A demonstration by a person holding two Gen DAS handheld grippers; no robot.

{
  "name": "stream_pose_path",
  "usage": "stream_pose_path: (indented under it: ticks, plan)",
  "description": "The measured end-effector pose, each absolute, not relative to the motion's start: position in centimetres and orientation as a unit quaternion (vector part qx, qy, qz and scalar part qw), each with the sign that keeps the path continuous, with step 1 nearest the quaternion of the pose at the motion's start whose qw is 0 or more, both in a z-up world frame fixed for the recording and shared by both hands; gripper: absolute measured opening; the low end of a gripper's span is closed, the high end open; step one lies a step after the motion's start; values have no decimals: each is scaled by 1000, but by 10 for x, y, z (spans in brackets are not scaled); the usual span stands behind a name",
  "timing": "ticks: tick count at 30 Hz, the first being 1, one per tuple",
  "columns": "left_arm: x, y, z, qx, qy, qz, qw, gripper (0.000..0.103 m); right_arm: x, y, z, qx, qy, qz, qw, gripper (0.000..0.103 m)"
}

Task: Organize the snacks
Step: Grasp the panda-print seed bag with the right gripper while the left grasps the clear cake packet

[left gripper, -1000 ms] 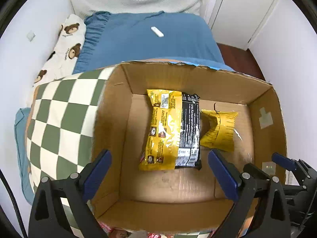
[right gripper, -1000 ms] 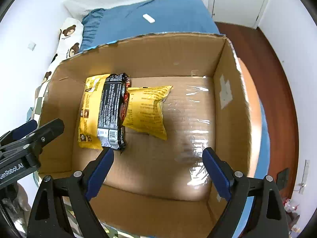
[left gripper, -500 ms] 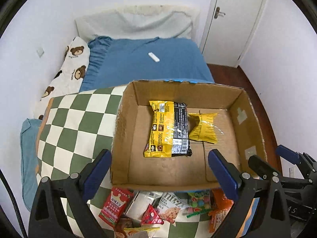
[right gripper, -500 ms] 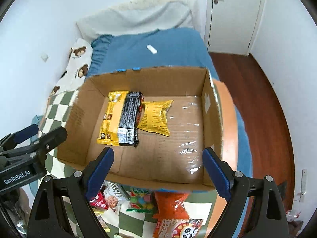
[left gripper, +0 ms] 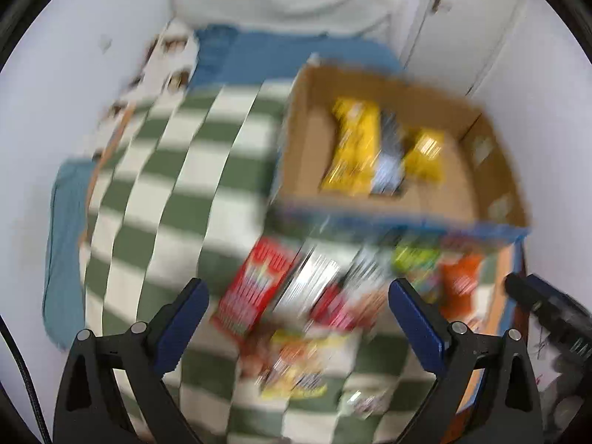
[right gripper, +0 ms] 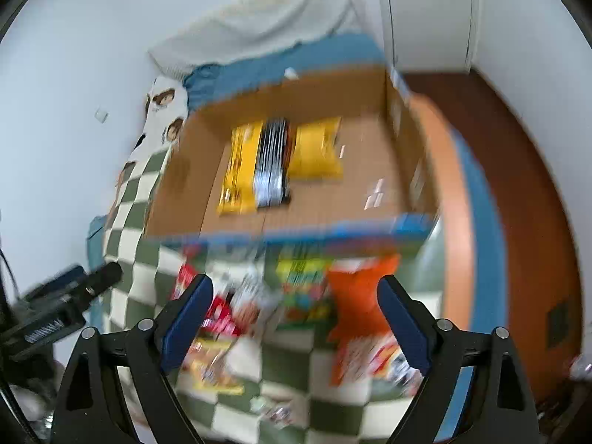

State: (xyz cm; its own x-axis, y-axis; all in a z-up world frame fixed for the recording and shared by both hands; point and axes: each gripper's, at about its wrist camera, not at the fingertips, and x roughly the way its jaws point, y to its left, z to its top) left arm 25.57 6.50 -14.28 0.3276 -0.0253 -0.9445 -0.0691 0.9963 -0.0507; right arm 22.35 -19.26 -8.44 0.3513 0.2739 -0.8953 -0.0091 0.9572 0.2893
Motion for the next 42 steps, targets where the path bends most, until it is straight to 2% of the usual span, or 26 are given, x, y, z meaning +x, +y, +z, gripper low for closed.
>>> stream_pose_path:
  ticks: [1,2,8,14,21,24,26,28,34,37,40,42]
  plan:
    - [249,72,-157,-45,595,18,803,100,217,-191,-96,125,574,89,804,76]
    - [240,77,-172,-63,615,32,786,100,211,-190,-107,129,583,88,798,72]
    - [202,76,-243,-63,680,25,730,100,171,-215,-157,170,612,44,771,73]
    - [199,44,-283,-29,700,4,714,100,150,-264,-188,179,630,-24,755,77]
    - [196,13,-303,-3,703,-10,711,100,162,-269,-205,115,627,-33,770,77]
    - [191,5,-305,-8,705,-15,709,100,170,-288,-221,151,629,-36,762,77]
    - [186,1,-306,-11,705,-15,709,100,171,-298,-238,186,642,-25,743,72]
    - [180,-2,-306,-14,703,-16,711,100,161,-298,-248,213,656,-10,724,72]
    - [173,-3,-307,-25,704,-19,710,100,114,-254,-245,230,700,73,672,72]
    - [174,2,-307,-31,703,-20,710,100,109,-246,-218,159,693,86,698,72]
    - [174,-6,-311,-36,702,-20,711,100,120,-248,-193,68,657,65,748,78]
    - [178,-10,-316,-41,702,-20,711,100,138,-251,-193,49,654,66,752,78]
